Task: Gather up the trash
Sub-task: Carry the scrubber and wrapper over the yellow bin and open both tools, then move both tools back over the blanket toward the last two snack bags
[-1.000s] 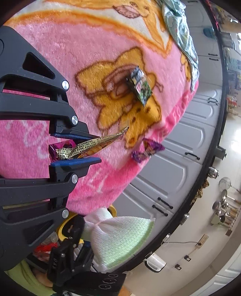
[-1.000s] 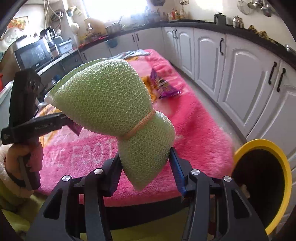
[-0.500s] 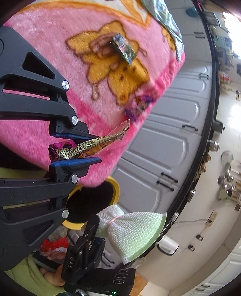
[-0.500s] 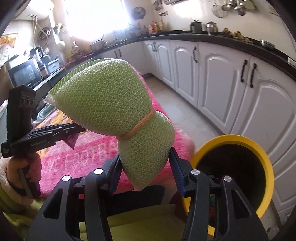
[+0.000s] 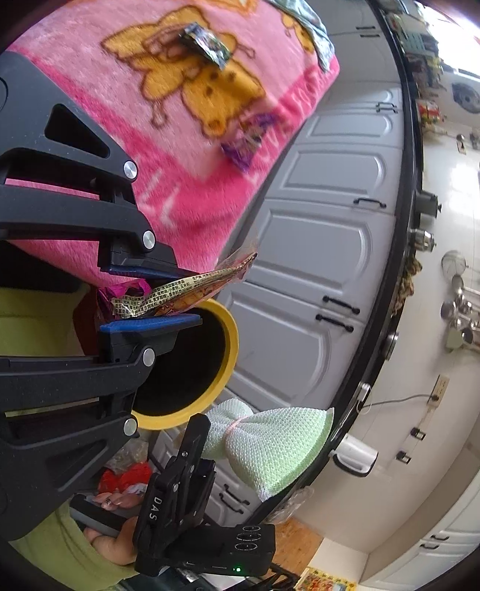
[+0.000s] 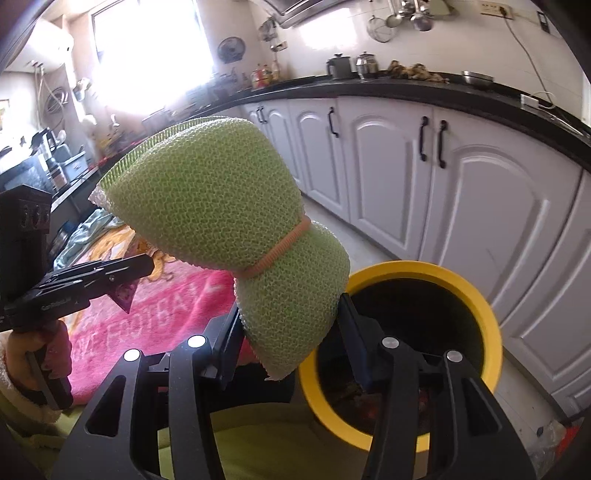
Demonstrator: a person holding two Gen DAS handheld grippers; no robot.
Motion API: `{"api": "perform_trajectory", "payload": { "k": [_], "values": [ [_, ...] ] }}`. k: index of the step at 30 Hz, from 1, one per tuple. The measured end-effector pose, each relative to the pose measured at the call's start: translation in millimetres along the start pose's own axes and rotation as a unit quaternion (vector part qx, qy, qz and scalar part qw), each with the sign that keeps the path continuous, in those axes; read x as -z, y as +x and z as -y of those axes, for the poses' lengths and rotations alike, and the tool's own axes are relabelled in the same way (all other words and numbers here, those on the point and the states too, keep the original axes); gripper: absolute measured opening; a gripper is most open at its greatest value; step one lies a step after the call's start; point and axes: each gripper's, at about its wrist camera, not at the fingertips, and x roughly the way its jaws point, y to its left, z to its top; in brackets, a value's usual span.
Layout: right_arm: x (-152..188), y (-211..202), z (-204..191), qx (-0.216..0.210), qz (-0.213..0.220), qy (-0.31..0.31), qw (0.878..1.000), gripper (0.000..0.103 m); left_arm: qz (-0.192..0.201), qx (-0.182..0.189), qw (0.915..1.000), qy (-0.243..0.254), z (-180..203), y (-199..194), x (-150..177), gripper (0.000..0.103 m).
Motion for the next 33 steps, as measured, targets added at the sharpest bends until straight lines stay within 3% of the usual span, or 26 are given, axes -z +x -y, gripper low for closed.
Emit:
{"api": "perform_trajectory", "payload": {
  "k": [18,22,24,26,33],
  "values": [
    [21.2,-9.2,62.5,0.039,-0.005,0.075,0.996,0.047,-0.03,0.04,0.9965,0.067,72.2,62.1,-12.3,0.012],
    [27.1,-5.4,80.0,0.056,-0.01,0.105,0.993,0.053,-0.044,0.06,0.9953,0.061,80.1,81.6,-16.3,0.014],
    [29.3,-4.8,88.9,0.067,-0.012,0.124,0.99,0.064,-0.044,0.064,0.9951,0.061,83.9,90.1,-19.1,0.021],
    [32.7,-6.2,98.9,0.078,-0.01,0.143,0.987,0.071,-0.048,0.061,0.9953,0.057,83.9,96.8,-20.6,0.043],
    [31.1,-5.7,97.5,0.076,-0.005,0.143,0.987,0.074,-0.038,0.027,0.9985,0.027,52.2,90.6,-18.5,0.062]
  ]
}}
